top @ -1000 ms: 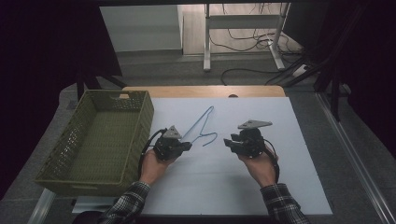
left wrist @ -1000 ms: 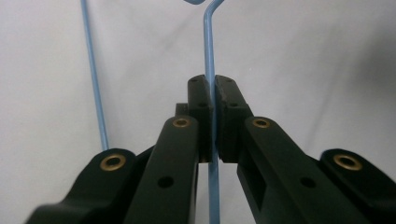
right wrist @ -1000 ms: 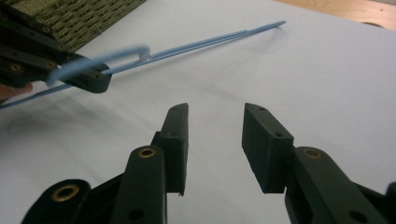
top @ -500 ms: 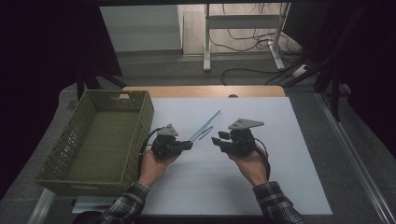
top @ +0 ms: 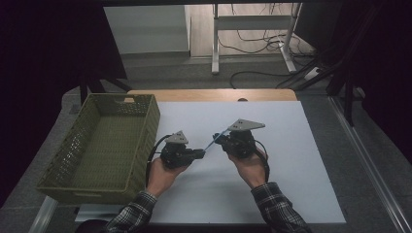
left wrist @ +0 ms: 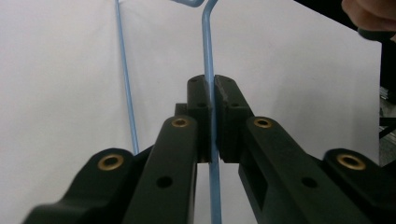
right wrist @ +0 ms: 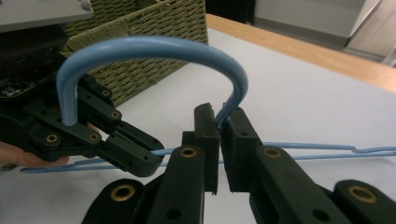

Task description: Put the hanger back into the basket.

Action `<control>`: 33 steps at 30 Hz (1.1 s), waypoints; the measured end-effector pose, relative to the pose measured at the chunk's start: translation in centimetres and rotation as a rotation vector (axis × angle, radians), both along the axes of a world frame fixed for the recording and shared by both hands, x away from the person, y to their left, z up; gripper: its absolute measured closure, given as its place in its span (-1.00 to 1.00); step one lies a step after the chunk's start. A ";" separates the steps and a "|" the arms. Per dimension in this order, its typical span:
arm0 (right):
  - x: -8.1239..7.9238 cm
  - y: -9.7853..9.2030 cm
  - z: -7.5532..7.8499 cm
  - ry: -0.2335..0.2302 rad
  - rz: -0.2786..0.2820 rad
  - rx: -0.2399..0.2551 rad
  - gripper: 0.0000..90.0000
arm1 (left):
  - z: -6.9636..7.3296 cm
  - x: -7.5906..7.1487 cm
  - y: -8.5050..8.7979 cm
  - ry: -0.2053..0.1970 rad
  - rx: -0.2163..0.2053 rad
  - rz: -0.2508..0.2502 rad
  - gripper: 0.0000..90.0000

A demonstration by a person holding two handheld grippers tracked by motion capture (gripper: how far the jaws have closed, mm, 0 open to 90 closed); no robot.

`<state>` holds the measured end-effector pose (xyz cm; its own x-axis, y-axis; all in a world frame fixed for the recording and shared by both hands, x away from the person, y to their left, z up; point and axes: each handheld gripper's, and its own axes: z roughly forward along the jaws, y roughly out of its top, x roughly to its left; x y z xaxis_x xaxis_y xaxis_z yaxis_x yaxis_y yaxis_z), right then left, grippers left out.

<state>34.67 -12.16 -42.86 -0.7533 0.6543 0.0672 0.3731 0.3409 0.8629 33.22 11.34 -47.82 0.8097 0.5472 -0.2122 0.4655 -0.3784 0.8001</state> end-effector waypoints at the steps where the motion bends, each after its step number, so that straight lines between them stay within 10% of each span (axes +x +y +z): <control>1: -0.3 0.2 0.4 -0.013 -0.012 -0.022 0.90 | 0.5 -0.2 -0.2 -0.012 0.034 -0.007 0.42; 18: -1.2 1.6 2.1 0.059 -0.079 -0.088 0.90 | 3.1 -1.3 -2.6 -0.086 0.210 0.019 0.50; 25: -1.3 1.9 1.9 0.060 -0.071 -0.105 0.90 | 3.8 0.0 -3.7 0.020 0.273 0.010 0.66; 33: -1.6 2.1 2.0 0.053 -0.053 -0.114 0.89 | 3.7 1.8 -2.9 0.187 0.201 -0.042 0.92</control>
